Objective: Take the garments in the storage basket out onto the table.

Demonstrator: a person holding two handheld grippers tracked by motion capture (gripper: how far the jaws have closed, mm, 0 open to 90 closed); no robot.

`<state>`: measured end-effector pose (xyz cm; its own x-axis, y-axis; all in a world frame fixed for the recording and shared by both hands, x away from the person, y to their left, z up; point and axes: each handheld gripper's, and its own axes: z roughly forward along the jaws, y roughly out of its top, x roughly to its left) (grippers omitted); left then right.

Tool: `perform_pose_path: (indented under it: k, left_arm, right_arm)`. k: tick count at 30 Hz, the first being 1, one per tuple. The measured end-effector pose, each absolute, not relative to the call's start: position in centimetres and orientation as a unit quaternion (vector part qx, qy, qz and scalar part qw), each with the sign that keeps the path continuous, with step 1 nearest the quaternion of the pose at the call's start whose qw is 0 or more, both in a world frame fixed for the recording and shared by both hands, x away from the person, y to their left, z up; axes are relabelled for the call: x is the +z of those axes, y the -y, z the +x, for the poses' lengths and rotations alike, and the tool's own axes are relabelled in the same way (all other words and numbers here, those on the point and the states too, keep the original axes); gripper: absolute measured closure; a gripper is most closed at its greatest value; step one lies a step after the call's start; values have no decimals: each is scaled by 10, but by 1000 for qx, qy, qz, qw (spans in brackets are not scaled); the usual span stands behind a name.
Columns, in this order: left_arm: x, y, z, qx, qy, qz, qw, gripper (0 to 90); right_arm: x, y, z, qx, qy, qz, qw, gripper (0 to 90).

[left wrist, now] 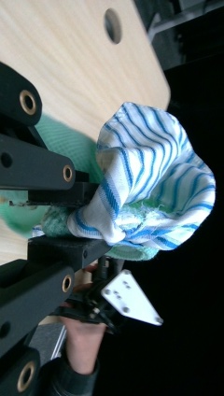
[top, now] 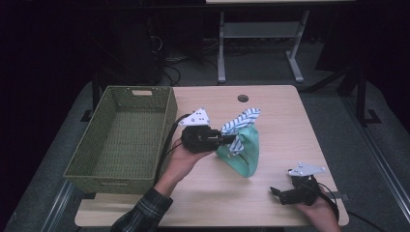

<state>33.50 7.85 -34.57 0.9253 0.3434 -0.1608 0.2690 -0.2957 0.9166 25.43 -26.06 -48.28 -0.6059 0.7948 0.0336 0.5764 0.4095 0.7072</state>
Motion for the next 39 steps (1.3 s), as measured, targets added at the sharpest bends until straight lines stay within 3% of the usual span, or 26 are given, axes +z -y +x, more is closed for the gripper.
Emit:
perform_pose_path:
  k: [17,28,33,39]
  left_arm:
    - [-412,-65,336,14,-207,842,497,728]
    - [-445,-59,339,5,-215,867,449,655]
    - [-452,-57,341,12,-219,876,430,563]
    - [-450,-57,340,26,-220,882,417,359]
  right_arm:
    - [-483,260,254,350,-826,413,154,28]
    - [-483,260,254,351,-827,412,154,28]
    - [-483,260,254,351,-827,412,154,28]
    - [-483,260,254,351,-827,412,153,28]
